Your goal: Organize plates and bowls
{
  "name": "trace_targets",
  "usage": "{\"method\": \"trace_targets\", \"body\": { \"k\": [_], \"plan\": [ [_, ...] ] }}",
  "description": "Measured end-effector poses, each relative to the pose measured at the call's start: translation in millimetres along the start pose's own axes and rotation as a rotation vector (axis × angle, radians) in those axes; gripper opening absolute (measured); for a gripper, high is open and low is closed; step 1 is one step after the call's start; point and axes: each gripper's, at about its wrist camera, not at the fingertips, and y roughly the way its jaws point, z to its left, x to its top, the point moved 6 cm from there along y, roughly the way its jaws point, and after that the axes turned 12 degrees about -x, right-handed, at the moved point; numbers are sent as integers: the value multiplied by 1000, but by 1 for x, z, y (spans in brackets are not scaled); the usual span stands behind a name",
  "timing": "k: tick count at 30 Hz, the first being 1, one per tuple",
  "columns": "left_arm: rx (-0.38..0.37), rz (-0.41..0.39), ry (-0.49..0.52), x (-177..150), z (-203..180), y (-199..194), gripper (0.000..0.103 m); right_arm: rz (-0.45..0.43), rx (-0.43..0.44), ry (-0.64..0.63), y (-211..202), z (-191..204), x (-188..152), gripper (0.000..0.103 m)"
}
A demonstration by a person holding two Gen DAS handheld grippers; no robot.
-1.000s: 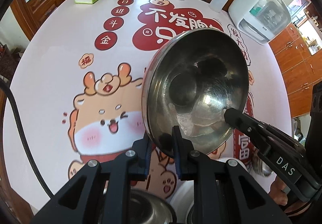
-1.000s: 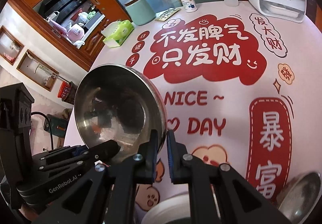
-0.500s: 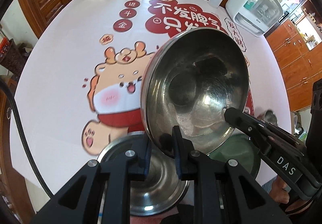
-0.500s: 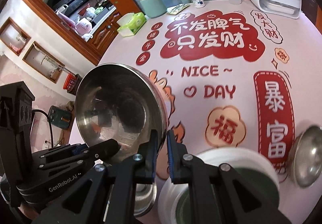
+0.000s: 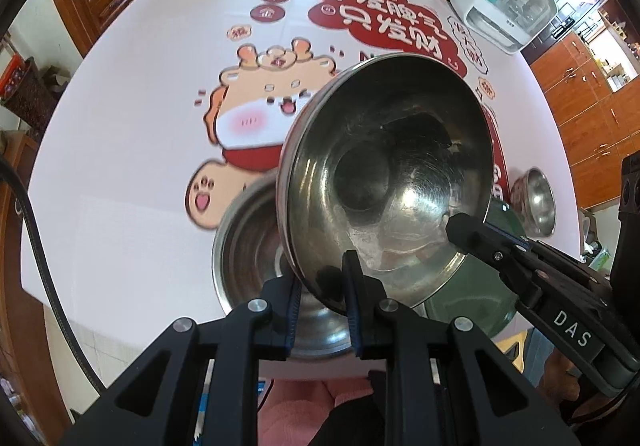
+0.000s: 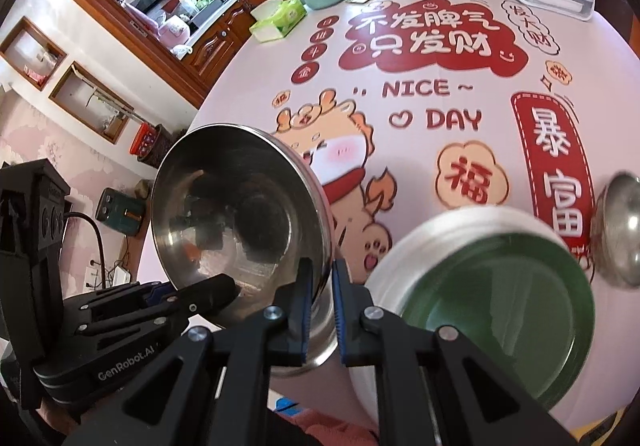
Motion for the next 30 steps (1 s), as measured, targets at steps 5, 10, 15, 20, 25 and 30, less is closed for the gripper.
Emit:
{"method": "trace_targets", "body": {
  "k": [5,10,15,20,25,30],
  "plan": [
    [-1,33,-2,-19,4,4,18,32,-10,3,2,1,-17,10],
    [0,53,-4,-29,6,7,19,52,-14,4,4,1,-27,10],
    [-1,89,-26,-37,13,12,19,73,-13,2,8,4,-33,10],
    [-1,112,-54,-41,19,17,21,87,-8,2,10,6,-36,12],
    [27,128,-75,-44,27,20,23,70,3,7,7,6,-34,17],
    [36,106,-82,-43,31,16,27,55,0,10,3,5,-35,17]
  ]
}}
